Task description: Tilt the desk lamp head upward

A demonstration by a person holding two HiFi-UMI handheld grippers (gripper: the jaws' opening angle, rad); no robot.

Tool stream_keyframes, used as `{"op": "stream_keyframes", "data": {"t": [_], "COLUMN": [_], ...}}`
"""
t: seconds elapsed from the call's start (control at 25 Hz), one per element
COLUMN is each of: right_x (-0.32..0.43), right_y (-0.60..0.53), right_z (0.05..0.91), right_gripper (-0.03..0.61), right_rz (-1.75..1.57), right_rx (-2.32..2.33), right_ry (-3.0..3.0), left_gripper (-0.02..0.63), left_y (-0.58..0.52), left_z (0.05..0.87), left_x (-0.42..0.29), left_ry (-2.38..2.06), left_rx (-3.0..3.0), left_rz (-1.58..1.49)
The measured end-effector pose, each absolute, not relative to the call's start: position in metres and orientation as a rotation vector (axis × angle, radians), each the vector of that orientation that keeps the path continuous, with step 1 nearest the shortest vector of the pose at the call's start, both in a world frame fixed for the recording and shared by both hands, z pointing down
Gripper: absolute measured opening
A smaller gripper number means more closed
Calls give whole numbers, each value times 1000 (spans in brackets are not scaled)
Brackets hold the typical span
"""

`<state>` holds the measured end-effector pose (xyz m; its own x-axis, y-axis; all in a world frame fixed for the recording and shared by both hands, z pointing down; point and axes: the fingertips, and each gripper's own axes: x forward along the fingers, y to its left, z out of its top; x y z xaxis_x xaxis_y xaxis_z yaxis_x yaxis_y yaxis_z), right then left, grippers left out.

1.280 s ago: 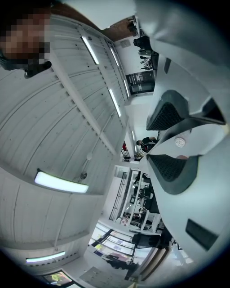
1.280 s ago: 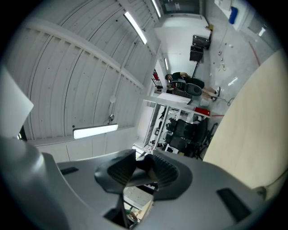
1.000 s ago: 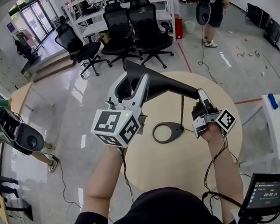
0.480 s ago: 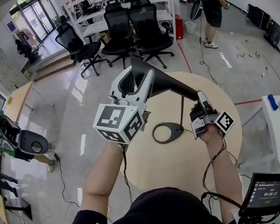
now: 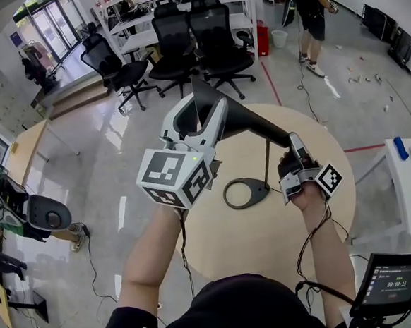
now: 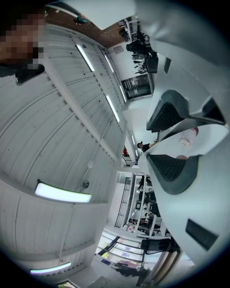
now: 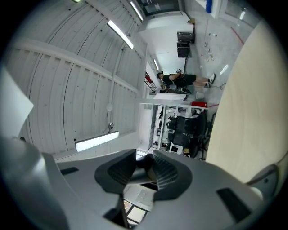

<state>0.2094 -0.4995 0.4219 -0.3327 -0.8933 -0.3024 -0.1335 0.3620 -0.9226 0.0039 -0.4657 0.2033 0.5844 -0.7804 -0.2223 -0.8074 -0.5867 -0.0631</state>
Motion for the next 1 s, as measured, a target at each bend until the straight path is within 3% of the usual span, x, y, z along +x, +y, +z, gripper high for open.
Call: {"op": "stream_keyframes", "data": {"t": [1.0], "right_x": [206], "right_y": [-497], "right_z": [429], "right_gripper": [110], "right_rz": [-1072], "right_rx": [-864], "right_ry": [1673], "left_gripper": [178], "left_y": [-467], "left_z": [192], "left_x": [22], "left_ry": [1301], "left_rx": [-2649], "left_rz": [240]}}
